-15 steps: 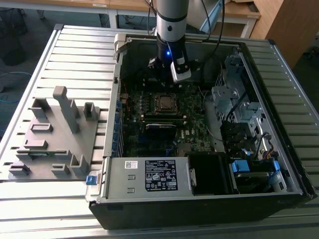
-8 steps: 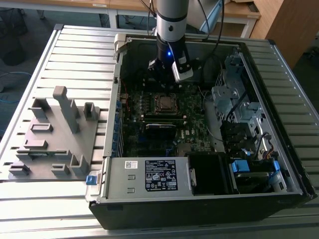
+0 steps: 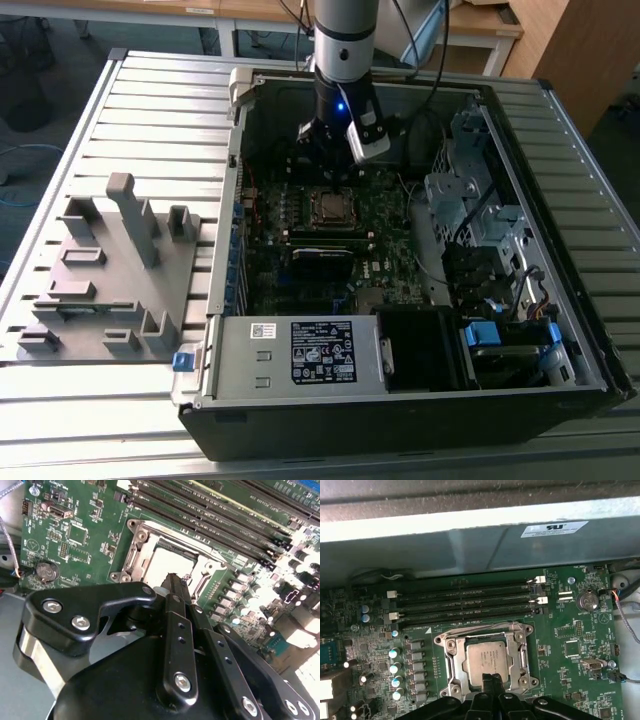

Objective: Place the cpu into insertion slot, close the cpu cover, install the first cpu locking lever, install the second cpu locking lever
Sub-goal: 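Install the first cpu locking lever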

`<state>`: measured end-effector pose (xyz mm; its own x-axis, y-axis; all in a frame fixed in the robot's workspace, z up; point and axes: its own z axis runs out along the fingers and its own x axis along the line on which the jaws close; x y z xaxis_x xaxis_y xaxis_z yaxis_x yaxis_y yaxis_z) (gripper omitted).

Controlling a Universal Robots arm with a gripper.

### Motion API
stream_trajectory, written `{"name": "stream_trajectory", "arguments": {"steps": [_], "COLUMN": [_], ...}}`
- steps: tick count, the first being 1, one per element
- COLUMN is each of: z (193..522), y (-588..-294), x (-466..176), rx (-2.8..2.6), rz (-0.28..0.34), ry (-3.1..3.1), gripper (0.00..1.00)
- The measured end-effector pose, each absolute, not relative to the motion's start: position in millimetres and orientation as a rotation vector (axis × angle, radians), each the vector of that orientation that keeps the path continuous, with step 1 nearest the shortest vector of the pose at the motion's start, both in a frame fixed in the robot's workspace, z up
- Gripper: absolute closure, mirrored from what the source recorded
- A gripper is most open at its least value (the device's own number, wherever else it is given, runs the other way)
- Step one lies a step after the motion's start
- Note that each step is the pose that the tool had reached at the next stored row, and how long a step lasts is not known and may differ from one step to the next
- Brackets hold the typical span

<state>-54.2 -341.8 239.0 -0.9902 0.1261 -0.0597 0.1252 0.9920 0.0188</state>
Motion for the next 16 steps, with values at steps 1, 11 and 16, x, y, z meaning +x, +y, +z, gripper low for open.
{"name": "stream_trajectory", "arguments": {"steps": [1,11,16], "z": [240.0,243.0,244.6], "y": [-341.8,-341.9,-341.8], "x": [-54.2,-49.9,-49.8], "rx": [0.194,0.192,0.192], "rz": [0.023,0.024,0.024], "ry": [3.075,3.075,3.075], "gripper": [0.9,0.9,0.9]}}
